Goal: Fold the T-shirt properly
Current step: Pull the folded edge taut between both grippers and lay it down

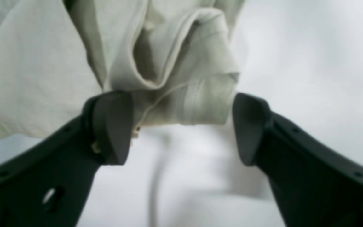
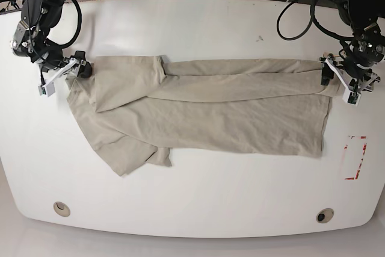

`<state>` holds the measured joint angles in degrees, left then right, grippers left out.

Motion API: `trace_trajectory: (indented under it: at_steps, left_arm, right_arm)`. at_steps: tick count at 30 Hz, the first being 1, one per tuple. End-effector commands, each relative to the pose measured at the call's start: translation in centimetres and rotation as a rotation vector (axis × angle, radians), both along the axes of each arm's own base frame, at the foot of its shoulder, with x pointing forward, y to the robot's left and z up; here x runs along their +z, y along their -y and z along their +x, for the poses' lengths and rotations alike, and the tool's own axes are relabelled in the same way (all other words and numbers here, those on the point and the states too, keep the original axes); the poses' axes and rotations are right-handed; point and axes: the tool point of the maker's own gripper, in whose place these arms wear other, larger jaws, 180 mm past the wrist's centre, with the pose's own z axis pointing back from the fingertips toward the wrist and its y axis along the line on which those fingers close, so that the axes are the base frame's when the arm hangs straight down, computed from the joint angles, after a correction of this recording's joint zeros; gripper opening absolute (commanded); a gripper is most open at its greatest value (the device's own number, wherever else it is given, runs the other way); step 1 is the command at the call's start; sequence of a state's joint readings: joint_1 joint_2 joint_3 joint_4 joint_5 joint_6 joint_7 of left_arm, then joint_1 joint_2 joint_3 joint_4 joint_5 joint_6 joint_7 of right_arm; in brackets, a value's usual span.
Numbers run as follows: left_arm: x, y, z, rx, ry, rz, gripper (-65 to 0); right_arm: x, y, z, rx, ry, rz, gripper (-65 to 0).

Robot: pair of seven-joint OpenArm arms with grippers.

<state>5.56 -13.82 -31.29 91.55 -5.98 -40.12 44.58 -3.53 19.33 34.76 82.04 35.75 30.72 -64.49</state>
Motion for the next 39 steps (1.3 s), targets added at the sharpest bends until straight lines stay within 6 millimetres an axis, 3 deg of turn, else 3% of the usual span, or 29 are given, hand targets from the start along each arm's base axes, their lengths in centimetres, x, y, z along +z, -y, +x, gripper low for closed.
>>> trace_trajectory:
  at_steps: [1, 6, 18, 21, 23, 26, 29, 33, 39]
  left_arm:
    - [1.4, -0.1, 1.0, -0.012, 0.05, 0.008, -19.2]
    - [1.0, -0.2, 0.9, -0.009, 0.039, 0.005, -19.0]
    - [-3.0, -0.5, -1.3, 0.027, -0.075, -0.056, -19.6]
    - [-3.1, -0.6, -1.4, 0.028, -0.078, -0.054, -21.1]
    - [-3.2, -0.6, -1.4, 0.027, -0.082, -0.052, -28.5]
    - [-3.8, 0.4, -1.4, -0.003, -0.1, -0.058, -46.9]
    - [-4.0, 0.6, -1.4, -0.012, -0.107, -0.057, -64.2]
    - [-4.6, 0.5, -3.0, -0.016, -0.137, -0.045, -65.0]
    - [-2.9, 0.4, -5.5, -0.038, -0.126, 0.027, -65.0]
  right_arm:
    - [1.3, 0.6, 1.0, 0.004, 0.047, -0.017, -25.8]
    - [1.3, 0.5, 1.1, 0.004, 0.051, -0.014, -29.6]
    - [1.4, 0.5, 1.1, 0.005, 0.052, -0.017, -31.5]
    - [1.4, 0.5, 1.1, 0.005, 0.051, -0.017, -37.7]
    - [1.3, 0.6, 1.0, 0.005, 0.048, -0.018, -49.1]
    - [1.2, 0.6, 0.9, 0.007, 0.042, -0.019, -63.7]
    - [1.2, 0.5, 0.6, 0.013, 0.036, -0.022, -65.0]
    - [2.1, 0.3, -0.9, 0.054, 0.019, -0.076, -65.0]
    - [2.9, 0.5, -4.0, 0.073, 0.002, -0.143, -65.0]
